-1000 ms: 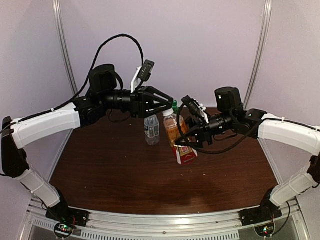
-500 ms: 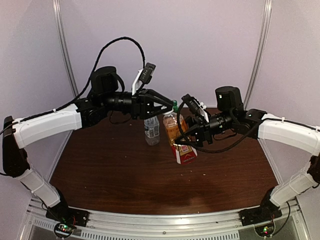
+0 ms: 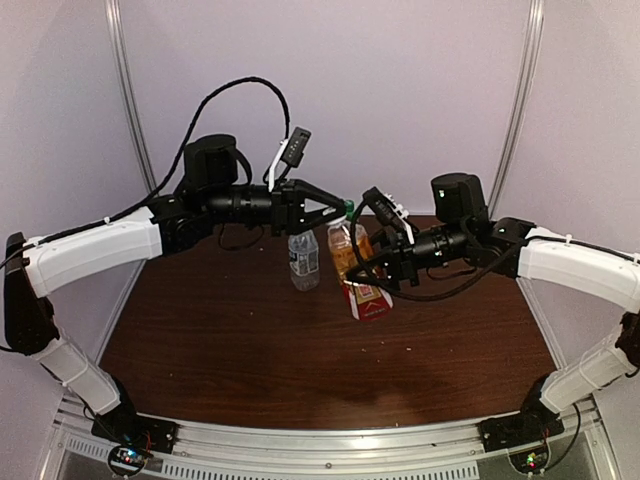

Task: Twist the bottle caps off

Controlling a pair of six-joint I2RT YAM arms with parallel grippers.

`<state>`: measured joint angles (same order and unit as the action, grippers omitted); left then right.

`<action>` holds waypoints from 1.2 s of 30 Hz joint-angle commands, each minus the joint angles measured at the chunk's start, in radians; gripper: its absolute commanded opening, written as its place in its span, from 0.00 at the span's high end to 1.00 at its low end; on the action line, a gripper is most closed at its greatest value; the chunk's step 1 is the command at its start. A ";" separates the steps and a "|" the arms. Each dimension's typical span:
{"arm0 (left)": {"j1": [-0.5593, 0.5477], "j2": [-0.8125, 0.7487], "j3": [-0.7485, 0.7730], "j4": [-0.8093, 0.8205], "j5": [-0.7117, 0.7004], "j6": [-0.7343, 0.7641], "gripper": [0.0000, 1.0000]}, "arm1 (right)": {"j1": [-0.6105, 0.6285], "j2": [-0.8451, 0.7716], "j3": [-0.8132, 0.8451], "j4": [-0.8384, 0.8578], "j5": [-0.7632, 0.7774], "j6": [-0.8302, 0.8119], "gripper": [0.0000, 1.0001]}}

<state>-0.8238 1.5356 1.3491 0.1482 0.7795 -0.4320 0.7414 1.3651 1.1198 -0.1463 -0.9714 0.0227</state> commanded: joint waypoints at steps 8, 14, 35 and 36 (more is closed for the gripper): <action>-0.116 -0.024 0.148 -0.330 -0.758 -0.165 1.00 | 0.005 -0.020 0.034 -0.012 0.396 -0.049 0.55; -0.126 -0.020 0.156 -0.332 -0.809 -0.180 1.00 | 0.005 -0.009 0.043 -0.011 0.385 -0.043 0.55; 0.023 -0.170 0.002 -0.084 0.029 0.173 0.17 | 0.004 -0.011 0.063 -0.061 -0.092 -0.100 0.44; 0.023 -0.164 0.008 -0.084 0.048 0.184 0.18 | 0.005 -0.008 0.066 -0.057 -0.110 -0.095 0.44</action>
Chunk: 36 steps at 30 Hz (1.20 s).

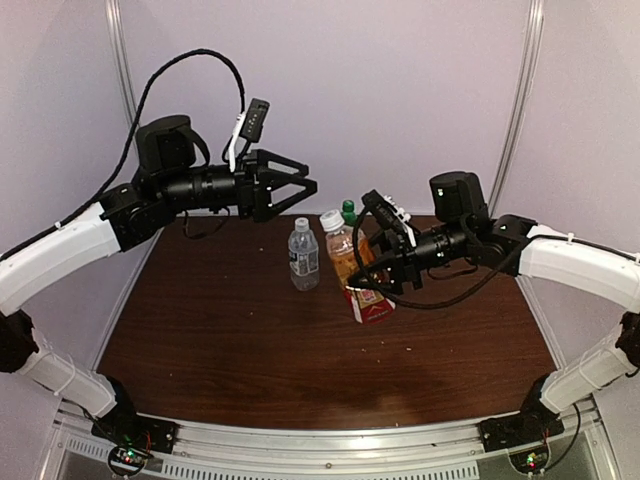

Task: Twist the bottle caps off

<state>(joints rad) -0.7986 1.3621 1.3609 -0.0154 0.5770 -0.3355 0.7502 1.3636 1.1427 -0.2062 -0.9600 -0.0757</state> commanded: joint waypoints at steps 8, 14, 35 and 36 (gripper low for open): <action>-0.002 0.097 0.036 0.170 0.387 0.064 0.23 | -0.004 0.010 0.047 0.076 -0.244 0.070 0.45; -0.002 0.170 0.043 0.313 0.463 -0.068 0.38 | -0.003 0.019 0.045 0.092 -0.267 0.076 0.46; -0.005 0.217 0.012 0.418 0.511 -0.175 0.68 | -0.004 0.034 0.042 0.116 -0.249 0.110 0.48; -0.004 0.217 0.011 0.418 0.511 -0.175 0.68 | -0.004 0.035 0.042 0.116 -0.247 0.110 0.48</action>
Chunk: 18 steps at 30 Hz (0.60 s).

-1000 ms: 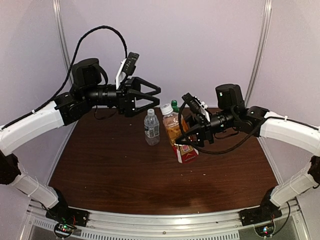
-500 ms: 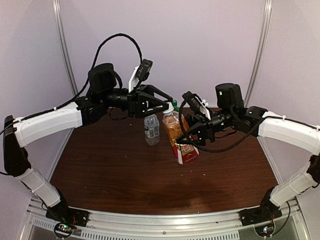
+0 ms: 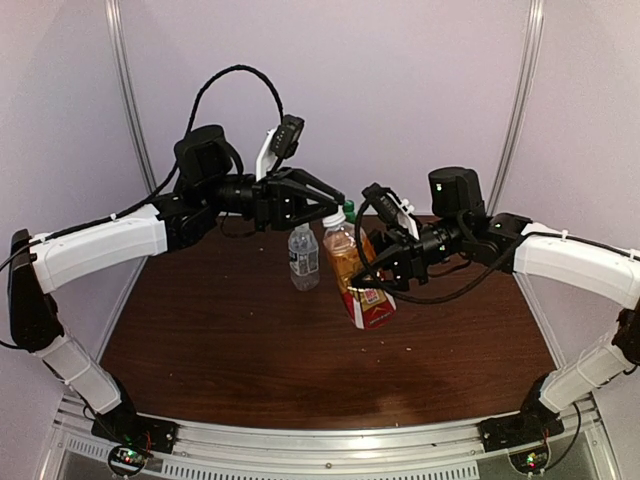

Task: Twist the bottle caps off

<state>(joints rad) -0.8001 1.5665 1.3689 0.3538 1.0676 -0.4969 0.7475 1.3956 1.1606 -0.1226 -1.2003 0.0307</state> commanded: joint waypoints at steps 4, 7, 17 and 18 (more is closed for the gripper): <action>-0.004 0.013 -0.002 0.046 0.019 -0.015 0.66 | -0.001 0.002 0.026 0.032 -0.001 0.004 0.48; -0.006 0.011 -0.006 0.044 0.015 -0.015 0.62 | -0.001 0.002 0.027 0.031 0.002 0.003 0.48; -0.009 0.006 -0.012 0.036 0.011 -0.014 0.67 | -0.002 -0.001 0.029 0.028 0.017 0.005 0.48; -0.010 0.006 -0.013 0.034 0.011 -0.012 0.68 | -0.002 -0.003 0.030 0.028 0.024 0.007 0.48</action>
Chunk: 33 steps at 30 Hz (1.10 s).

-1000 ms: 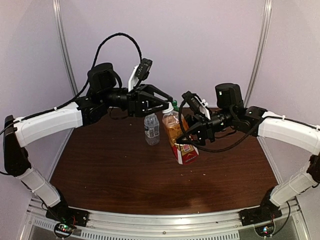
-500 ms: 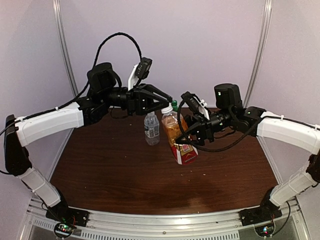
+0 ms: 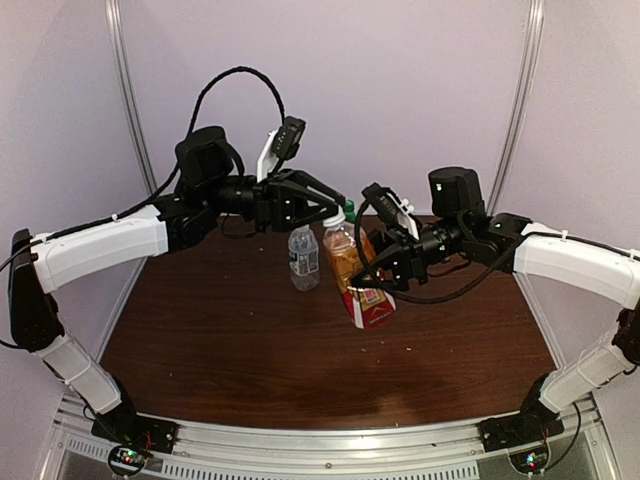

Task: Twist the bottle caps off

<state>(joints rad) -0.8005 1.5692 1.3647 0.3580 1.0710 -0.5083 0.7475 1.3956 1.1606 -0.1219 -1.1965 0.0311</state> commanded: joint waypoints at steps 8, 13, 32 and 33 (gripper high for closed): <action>-0.016 -0.005 0.009 -0.046 -0.035 0.031 0.88 | -0.003 -0.012 0.043 -0.022 0.154 -0.017 0.49; -0.032 -0.023 0.056 -0.229 -0.200 0.103 1.00 | -0.006 -0.024 0.051 -0.040 0.328 -0.018 0.49; -0.184 -0.031 0.172 -0.507 -0.958 0.001 0.93 | -0.004 -0.057 -0.009 0.034 0.641 -0.040 0.49; -0.184 -0.034 0.168 -0.494 -0.937 0.022 0.89 | -0.005 -0.058 -0.009 0.031 0.623 -0.044 0.49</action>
<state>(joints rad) -0.9726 1.5459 1.5314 -0.1379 0.1081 -0.5266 0.7544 1.3563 1.1522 -0.1402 -0.6147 -0.0319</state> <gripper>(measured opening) 0.301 0.521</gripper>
